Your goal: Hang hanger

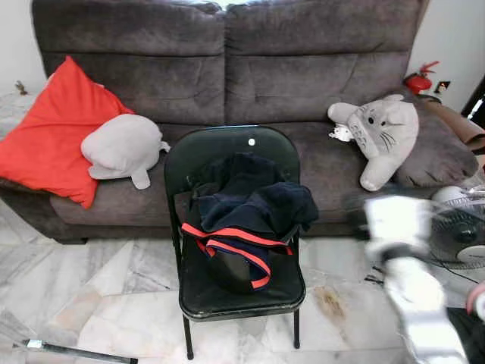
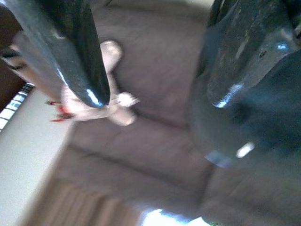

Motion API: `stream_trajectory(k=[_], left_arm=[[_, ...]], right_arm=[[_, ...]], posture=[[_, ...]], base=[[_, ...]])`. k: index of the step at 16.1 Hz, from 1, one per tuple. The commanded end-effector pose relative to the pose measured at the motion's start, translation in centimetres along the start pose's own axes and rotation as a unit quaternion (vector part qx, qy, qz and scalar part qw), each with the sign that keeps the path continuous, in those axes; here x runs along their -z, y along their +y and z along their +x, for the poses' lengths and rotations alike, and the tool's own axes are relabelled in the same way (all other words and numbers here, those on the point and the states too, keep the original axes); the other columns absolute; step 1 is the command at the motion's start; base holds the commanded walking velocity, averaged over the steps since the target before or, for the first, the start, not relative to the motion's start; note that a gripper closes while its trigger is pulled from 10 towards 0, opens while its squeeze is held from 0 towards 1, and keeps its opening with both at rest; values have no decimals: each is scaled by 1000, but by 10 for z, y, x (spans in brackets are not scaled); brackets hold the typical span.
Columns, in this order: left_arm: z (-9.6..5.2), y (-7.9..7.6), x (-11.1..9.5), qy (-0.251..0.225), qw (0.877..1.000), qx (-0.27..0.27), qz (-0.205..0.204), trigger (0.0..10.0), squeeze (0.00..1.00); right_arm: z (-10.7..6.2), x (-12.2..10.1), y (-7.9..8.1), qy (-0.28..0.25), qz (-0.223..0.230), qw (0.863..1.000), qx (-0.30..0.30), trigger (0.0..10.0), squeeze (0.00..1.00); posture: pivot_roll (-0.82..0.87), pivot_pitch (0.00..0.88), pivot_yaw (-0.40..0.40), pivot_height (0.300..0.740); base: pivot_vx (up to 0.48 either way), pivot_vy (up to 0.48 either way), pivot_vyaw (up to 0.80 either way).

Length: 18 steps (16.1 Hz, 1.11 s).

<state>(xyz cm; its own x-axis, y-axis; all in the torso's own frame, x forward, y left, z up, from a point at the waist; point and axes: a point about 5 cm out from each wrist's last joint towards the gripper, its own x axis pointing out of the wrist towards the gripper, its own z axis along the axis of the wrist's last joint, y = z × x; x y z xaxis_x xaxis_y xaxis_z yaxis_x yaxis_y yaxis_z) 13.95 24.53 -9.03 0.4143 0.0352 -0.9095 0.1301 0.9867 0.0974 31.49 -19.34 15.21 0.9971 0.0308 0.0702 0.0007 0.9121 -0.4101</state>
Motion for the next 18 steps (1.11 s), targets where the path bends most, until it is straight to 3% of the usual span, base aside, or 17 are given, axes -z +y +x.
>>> stream_trajectory(k=[1, 2, 5, 8, 9, 11, 12, 16, 18], left_arm=[[-1, 2, 8, 18, 1000, 0, 10, 10000, 0], [-1, 2, 8, 18, 1000, 0, 10, 10000, 0], [-1, 2, 8, 20, 1000, 1, 13, 10000, 0], [-2, 3, 9, 23, 1000, 1, 16, 10000, 0], [-2, 4, 9, 25, 999, 5, 25, 10000, 0], [-2, 4, 7, 19, 1000, -1, 23, 10000, 0], [-1, 4, 5, 14, 1000, -5, 21, 10000, 0], [0, 2, -3, 2, 1000, -17, -5, 10000, 0], [1, 2, -4, -5, 999, -25, -22, 10000, 0]], right_arm=[[7, 1, 14, 20, 9, 999, -32, 10000, 0], [9, 0, 18, 25, 14, 999, -43, 10000, 0], [21, -17, 28, 22, -30, 995, -90, 10000, 0], [20, -34, 32, 8, -53, 991, -123, 10000, 0], [16, -45, 22, -37, 13, 996, -79, 10000, 0], [7, -46, 15, -59, 132, 989, -41, 10000, 0], [3, -43, 17, -60, 159, 985, -40, 10000, 0], [-13, -26, 29, -35, 190, 981, -34, 10000, 0], [-25, -13, 35, -14, 227, 974, -20, 10000, 0]], posture=[[-28, 79, 39, 740], [-28, 79, 39, 740], [-22, 80, 45, 740], [-44, 84, 53, 740], [-79, 87, 66, 740], [-65, 80, 63, 740], [-55, 75, 60, 740], [-22, 33, 36, 740], [-12, 25, 27, 740]], base=[[0, 0, 0], [0, 0, 0], [0, 0, 0], [0, 0, 0], [0, 0, 0], [0, 0, 0], [0, 0, 0], [0, 0, 0], [0, 0, 0]])
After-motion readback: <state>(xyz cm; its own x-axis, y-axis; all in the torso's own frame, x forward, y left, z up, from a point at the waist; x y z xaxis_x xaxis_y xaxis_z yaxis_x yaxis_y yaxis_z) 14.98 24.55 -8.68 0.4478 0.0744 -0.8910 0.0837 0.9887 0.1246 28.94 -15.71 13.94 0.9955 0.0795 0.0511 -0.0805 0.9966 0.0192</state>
